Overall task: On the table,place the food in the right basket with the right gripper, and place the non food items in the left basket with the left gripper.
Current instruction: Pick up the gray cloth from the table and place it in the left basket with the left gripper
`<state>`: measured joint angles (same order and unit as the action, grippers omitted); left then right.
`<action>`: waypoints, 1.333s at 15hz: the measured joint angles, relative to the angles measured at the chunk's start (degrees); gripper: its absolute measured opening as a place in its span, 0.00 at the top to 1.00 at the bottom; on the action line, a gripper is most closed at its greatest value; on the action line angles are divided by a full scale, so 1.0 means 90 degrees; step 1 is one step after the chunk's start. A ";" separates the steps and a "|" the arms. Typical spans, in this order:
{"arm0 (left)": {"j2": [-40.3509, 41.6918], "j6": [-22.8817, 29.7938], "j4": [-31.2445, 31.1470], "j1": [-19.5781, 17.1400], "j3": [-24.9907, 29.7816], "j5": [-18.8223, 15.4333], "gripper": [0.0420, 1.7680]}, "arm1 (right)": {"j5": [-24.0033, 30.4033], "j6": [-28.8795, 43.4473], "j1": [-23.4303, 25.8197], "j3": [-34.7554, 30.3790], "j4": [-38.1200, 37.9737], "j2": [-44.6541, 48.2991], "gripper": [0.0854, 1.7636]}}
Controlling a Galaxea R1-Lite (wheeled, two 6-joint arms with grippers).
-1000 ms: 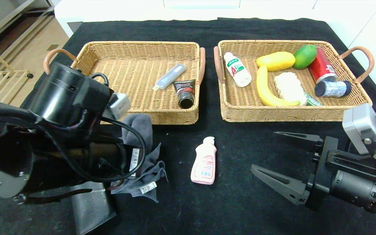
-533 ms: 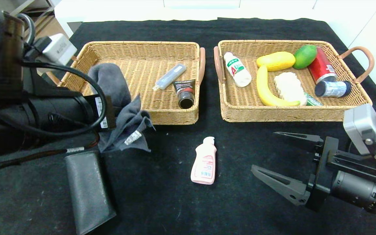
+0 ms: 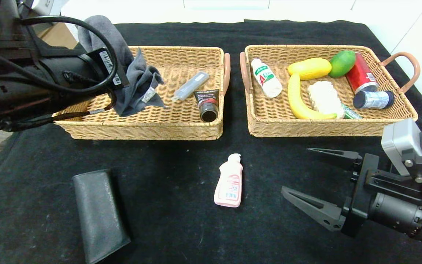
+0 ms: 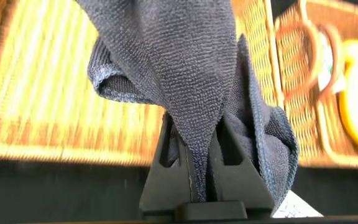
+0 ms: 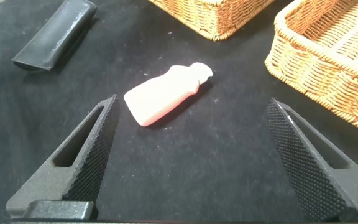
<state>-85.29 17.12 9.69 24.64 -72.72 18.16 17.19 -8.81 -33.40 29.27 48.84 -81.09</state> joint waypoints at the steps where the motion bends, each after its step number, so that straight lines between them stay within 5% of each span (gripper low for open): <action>1: -0.0112 -0.0012 0.0095 -0.0027 -0.0091 -0.0001 0.91 | 0.0001 -0.0005 0.0000 -0.0003 -0.0003 0.0000 0.03; 8: -0.1035 -0.0096 0.0956 -0.0284 -0.0703 -0.0072 0.91 | 0.0001 -0.0009 -0.0007 -0.0004 0.0000 0.0015 0.03; 20: -0.1922 -0.0119 0.1008 -0.0309 -0.1384 -0.0165 0.91 | -0.0003 -0.0009 0.0039 0.0009 0.0004 0.0037 0.03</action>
<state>-102.58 16.04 18.76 21.86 -85.18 16.68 17.16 -8.90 -33.05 29.35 48.87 -80.76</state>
